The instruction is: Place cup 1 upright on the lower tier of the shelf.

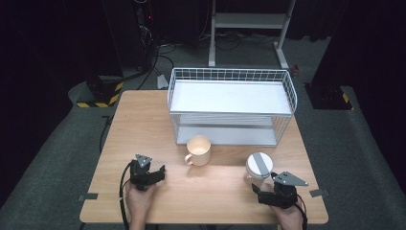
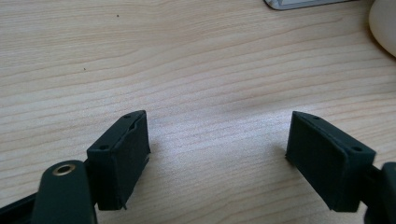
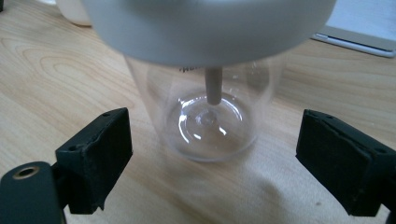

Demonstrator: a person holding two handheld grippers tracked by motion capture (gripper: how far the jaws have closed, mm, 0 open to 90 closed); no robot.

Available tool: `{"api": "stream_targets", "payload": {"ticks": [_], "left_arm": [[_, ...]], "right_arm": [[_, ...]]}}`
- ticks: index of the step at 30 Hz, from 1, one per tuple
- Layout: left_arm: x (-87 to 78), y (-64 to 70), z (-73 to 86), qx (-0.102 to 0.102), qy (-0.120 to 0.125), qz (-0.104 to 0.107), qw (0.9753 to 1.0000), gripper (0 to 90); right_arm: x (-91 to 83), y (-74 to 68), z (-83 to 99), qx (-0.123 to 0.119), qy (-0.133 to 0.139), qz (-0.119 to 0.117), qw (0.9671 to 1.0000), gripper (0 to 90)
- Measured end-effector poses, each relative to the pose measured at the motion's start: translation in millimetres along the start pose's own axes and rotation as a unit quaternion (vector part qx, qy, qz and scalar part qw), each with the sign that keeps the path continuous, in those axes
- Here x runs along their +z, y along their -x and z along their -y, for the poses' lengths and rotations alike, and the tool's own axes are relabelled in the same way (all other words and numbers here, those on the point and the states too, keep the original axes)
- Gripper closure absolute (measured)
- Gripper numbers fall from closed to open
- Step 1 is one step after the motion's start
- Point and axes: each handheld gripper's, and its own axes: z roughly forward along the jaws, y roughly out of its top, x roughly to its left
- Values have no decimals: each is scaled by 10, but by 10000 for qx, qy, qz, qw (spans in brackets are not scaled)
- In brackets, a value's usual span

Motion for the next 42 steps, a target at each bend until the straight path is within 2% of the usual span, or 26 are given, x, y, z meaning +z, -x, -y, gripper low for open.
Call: {"api": "stream_targets", "payload": {"ticks": [9,16,23,24,28,33,37,38,42], "left_arm": [[-1,-1,0,-2,3,-18,10000,221],[-7,-3,5,-8,-2,-31,10000,220],[-8,-3,6,-5,-2,-36,10000,220],[-9,-3,6,-6,-12,-30,10000,220],[-8,-4,6,-6,-3,-32,10000,219],[-6,-6,3,-9,-11,-23,10000,219],[-7,-7,3,-20,-13,-24,10000,223],[-8,-7,3,-19,-19,-25,10000,223],[-6,-6,3,-33,-4,-40,10000,225]], "right_arm": [[58,-6,-140,-132,50,38,9999,99],[126,-11,-154,-109,-19,-21,9999,99],[197,-41,-186,-57,107,63,9999,121],[213,-50,-202,-114,162,62,9998,128],[247,-53,-219,-73,120,84,9999,131],[276,-61,-225,-208,214,110,9995,144],[299,-64,-250,-364,168,112,9991,167],[309,-79,-260,-490,200,114,9985,176],[324,-81,-275,-444,199,141,9987,180]]}}
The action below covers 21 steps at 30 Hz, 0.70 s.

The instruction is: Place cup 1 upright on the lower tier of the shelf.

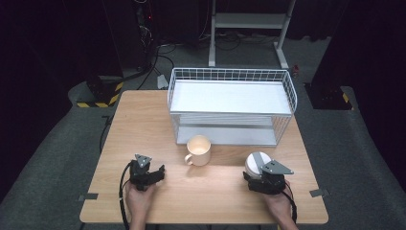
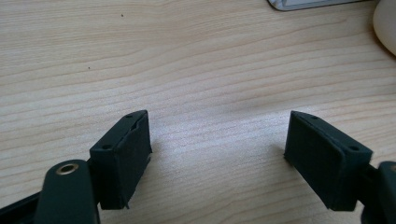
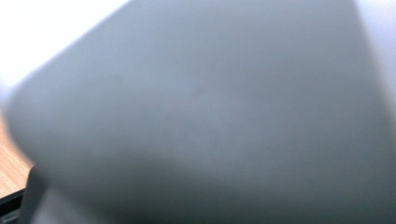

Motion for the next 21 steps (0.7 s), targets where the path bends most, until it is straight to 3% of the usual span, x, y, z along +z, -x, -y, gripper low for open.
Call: {"api": "stream_targets", "payload": {"ticks": [4,13,21], "left_arm": [[2,2,1,-14,19,-5,10000,225],[11,3,-9,-73,14,-90,9999,228],[11,3,-9,-74,14,-88,9999,228]], "right_arm": [[-2,-6,11,118,35,-28,9999,183],[4,-24,37,89,162,55,9998,185],[5,-20,14,53,193,-31,9998,185]]}}
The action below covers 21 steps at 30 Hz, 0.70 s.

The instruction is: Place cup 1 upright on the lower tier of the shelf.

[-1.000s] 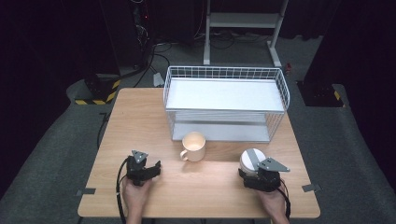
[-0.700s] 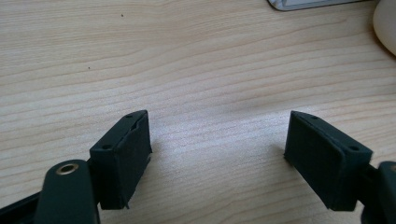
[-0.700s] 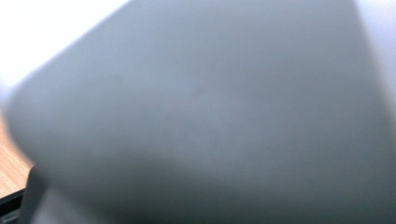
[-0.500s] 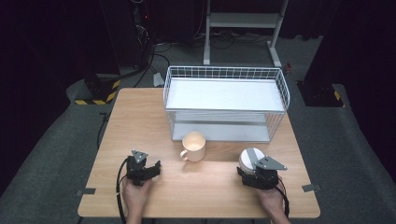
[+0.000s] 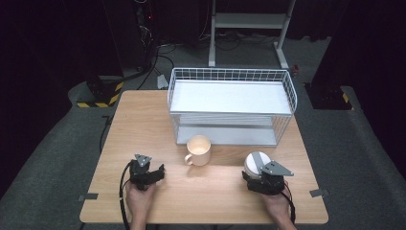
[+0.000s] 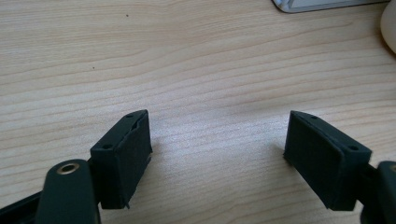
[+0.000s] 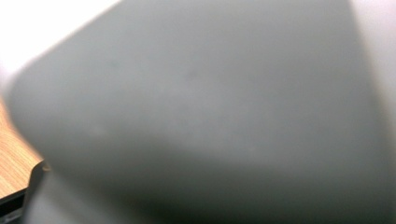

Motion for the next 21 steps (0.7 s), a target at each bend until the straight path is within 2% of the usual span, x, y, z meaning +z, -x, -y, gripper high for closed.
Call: {"api": "stream_targets", "payload": {"ticks": [9,16,21], "left_arm": [[1,2,3,-29,18,8,10000,228],[-1,-3,3,-11,15,9,10000,228],[-1,0,3,-14,4,12,10000,227]], "right_arm": [[-47,114,-60,195,46,-32,9998,186],[-34,154,-140,154,4,-18,9999,186],[9,203,-201,212,-36,-55,9998,186]]}}
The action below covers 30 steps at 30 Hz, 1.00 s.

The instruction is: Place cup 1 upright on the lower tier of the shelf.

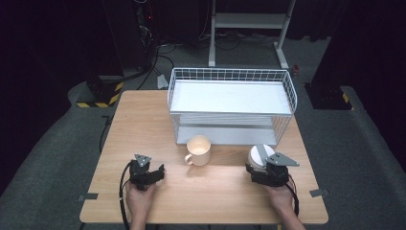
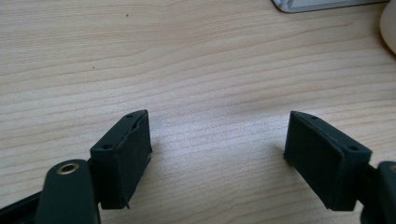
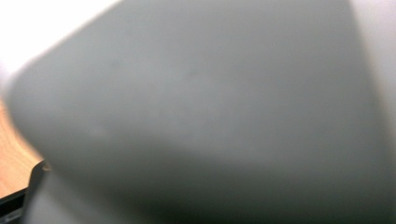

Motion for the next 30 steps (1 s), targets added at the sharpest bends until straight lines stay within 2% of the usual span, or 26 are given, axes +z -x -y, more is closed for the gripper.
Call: {"api": "stream_targets", "payload": {"ticks": [5,9,14,23,25,30], "left_arm": [[-1,-5,-1,22,-5,0,10000,227],[-1,-1,0,16,-11,1,10000,228],[-3,-4,0,37,-17,3,10000,227],[-3,-3,0,36,-19,5,10000,226],[-3,-3,0,37,-18,4,10000,226],[-3,-3,0,37,-18,3,10000,226]], "right_arm": [[57,43,-48,-17,-34,-2,10000,186],[145,115,-86,120,-99,19,9999,186],[211,162,-138,152,-142,95,9997,186],[332,225,-268,247,-129,136,9995,186],[390,258,-307,325,-149,193,9992,186],[462,285,-366,342,-102,273,9990,185]]}}
